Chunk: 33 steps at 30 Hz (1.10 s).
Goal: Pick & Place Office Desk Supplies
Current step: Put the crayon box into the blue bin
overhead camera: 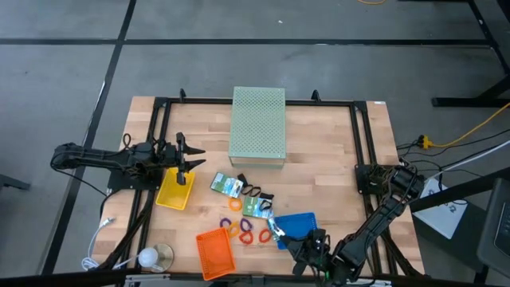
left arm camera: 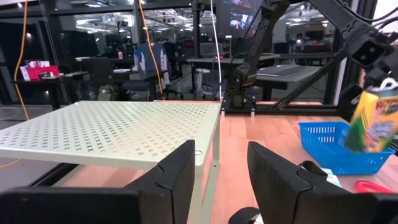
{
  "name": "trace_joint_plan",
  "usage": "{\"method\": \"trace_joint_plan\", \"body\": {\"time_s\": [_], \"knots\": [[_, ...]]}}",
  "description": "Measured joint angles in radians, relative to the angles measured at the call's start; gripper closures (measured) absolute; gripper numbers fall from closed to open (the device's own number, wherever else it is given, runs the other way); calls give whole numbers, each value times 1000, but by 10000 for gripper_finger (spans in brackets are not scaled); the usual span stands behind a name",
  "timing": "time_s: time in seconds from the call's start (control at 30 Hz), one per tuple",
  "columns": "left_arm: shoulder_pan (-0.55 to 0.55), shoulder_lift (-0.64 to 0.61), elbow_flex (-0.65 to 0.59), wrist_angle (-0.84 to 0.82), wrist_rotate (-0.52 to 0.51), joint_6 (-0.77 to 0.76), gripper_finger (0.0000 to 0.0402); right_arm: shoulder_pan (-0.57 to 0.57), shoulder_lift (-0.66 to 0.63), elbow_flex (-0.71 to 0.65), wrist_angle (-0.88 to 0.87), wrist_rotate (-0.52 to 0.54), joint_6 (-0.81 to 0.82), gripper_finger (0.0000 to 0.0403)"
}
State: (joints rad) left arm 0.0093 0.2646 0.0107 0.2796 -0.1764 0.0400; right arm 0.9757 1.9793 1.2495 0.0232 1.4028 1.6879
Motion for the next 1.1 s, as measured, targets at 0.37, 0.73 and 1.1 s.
{"method": "trace_joint_plan", "body": {"time_s": [0.37,0.73,1.1], "knots": [[0,0,0,-17,-1,0,258,-17,-3,0,-98,-55,111,403],[0,0,0,-15,-4,8,258,8,-5,0,-72,-2,85,403],[0,0,0,-14,-4,8,258,14,-9,0,-73,-12,75,403]]}}
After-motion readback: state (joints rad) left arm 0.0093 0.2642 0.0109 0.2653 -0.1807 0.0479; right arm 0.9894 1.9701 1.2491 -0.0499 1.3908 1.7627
